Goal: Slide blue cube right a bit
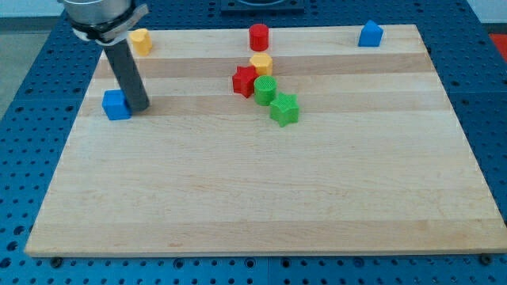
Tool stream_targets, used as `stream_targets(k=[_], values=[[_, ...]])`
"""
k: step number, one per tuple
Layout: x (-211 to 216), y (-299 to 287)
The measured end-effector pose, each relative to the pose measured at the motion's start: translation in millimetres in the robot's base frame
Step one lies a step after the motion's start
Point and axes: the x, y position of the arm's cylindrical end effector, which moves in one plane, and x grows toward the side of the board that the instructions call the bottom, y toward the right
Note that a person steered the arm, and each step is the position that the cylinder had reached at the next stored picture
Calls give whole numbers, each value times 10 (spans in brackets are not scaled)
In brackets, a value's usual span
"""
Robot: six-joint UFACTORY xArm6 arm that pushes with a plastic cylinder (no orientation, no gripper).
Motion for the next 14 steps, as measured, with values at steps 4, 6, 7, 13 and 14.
stream_targets(k=[4, 6, 7, 13, 14], values=[[638, 220], [763, -774], [656, -932], [-73, -692], [16, -692]])
